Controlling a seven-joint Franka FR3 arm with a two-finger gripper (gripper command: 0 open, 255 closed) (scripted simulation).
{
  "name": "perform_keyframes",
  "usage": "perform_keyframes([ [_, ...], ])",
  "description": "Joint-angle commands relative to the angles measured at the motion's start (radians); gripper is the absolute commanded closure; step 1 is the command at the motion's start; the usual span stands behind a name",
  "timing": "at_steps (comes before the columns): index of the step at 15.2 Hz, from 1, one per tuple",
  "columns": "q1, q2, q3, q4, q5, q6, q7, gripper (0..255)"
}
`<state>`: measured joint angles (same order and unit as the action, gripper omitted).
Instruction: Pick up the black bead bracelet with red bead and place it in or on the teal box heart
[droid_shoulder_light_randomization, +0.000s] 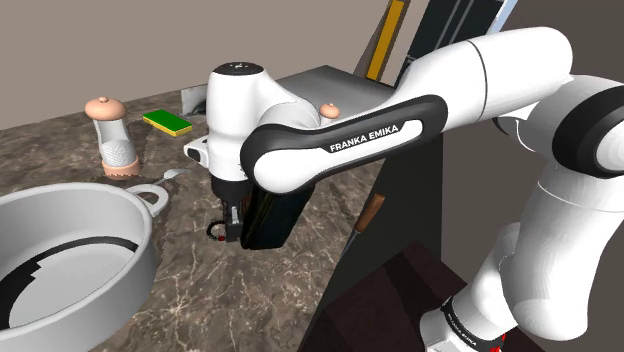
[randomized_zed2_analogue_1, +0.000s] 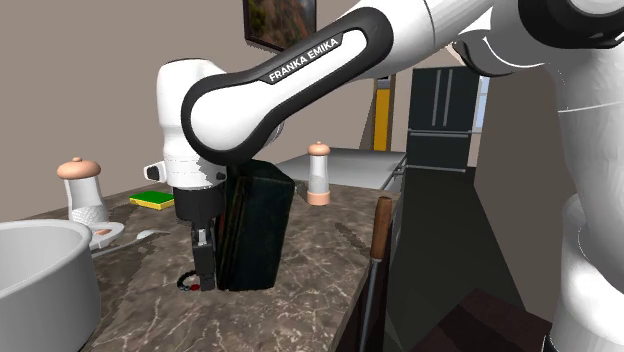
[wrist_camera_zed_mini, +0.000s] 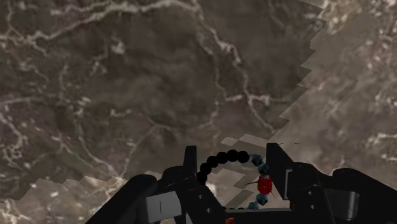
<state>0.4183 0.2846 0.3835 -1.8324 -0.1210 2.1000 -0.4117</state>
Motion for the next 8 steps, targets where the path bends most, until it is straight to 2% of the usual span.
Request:
perform_keyframes([
  [1,-0.001,0.005,-0.002,-0.002,-0.001,0.0,0.001,255],
  [8,-0.004,-0.026,0.003,0.04,0.014,-0.07,-0.008,255],
])
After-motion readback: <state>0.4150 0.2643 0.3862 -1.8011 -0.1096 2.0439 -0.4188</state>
